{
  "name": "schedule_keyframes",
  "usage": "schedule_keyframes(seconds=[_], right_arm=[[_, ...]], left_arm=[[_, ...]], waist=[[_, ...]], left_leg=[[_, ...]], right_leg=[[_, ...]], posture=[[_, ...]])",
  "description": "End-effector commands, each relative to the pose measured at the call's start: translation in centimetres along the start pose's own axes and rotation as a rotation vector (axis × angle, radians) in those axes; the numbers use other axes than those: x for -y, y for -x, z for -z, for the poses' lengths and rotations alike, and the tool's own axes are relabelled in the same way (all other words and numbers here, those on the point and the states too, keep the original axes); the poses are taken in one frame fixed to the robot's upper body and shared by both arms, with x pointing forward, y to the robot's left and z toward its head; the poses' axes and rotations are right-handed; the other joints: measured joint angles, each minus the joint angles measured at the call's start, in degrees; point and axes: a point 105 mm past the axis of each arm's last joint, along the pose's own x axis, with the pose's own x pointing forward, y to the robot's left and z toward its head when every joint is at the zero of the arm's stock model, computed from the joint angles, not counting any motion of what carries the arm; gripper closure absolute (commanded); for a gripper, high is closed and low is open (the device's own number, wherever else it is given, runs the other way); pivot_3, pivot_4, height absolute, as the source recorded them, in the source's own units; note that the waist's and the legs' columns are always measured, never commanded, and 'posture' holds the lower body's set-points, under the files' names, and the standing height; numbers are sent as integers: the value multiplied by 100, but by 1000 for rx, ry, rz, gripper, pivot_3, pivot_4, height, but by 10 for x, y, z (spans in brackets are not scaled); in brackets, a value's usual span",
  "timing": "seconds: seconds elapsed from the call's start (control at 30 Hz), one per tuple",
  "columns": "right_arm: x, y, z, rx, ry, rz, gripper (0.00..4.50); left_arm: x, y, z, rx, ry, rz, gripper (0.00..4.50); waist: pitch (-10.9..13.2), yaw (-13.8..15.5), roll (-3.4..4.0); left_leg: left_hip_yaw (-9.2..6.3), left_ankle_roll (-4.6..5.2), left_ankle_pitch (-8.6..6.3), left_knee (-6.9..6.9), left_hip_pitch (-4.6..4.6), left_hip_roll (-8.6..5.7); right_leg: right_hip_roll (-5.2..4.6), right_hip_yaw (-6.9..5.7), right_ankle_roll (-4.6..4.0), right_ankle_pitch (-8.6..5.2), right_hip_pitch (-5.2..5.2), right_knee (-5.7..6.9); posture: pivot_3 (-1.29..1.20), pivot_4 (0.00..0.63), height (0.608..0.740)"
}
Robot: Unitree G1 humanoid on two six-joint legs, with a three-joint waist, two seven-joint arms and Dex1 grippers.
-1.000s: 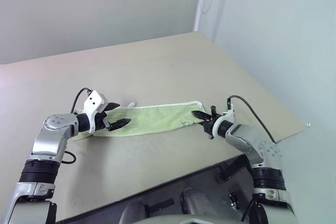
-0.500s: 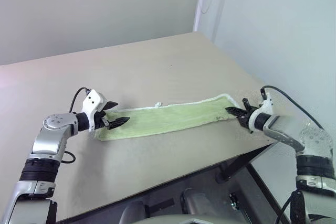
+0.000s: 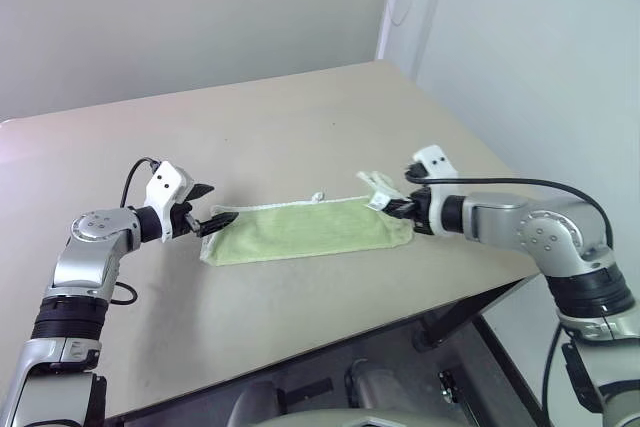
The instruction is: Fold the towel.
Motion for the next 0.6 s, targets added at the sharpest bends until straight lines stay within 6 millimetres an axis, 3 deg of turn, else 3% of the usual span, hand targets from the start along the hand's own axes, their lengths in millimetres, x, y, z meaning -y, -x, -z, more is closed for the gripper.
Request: schedule_keyframes(seconds=[0.03, 0.27, 0.43, 0.6], right_arm=[[-17, -13, -12, 23, 55, -42, 4464], [-48, -48, -1, -33, 88, -142, 4464], [-51, -70, 17, -93, 87, -131, 4464], [-50, -72, 17, -83, 71, -137, 2767]], left_arm=[[-6, 4, -13, 28, -35, -25, 0], [-7, 2, -14, 31, -30, -27, 0], [-3, -1, -11, 22, -34, -16, 0], [-3, -1, -12, 32, -21, -18, 0]], waist=[[-2, 0, -4], [-2, -9, -4], [-3, -15, -4], [-3, -16, -4]], left_leg=[[-1, 0, 0, 0, 0, 0], [-2, 0, 0, -1, -1, 0], [-4, 0, 0, -1, 0, 0], [-6, -1, 0, 0, -2, 0]], right_leg=[[0, -2, -1, 0, 0, 0], [0, -3, 9, 11, 0, 1], [0, -5, 9, 12, 0, 2], [0, -6, 3, 19, 0, 2]], posture=[[0, 0, 740], [0, 0, 740], [0, 0, 740], [0, 0, 740]])
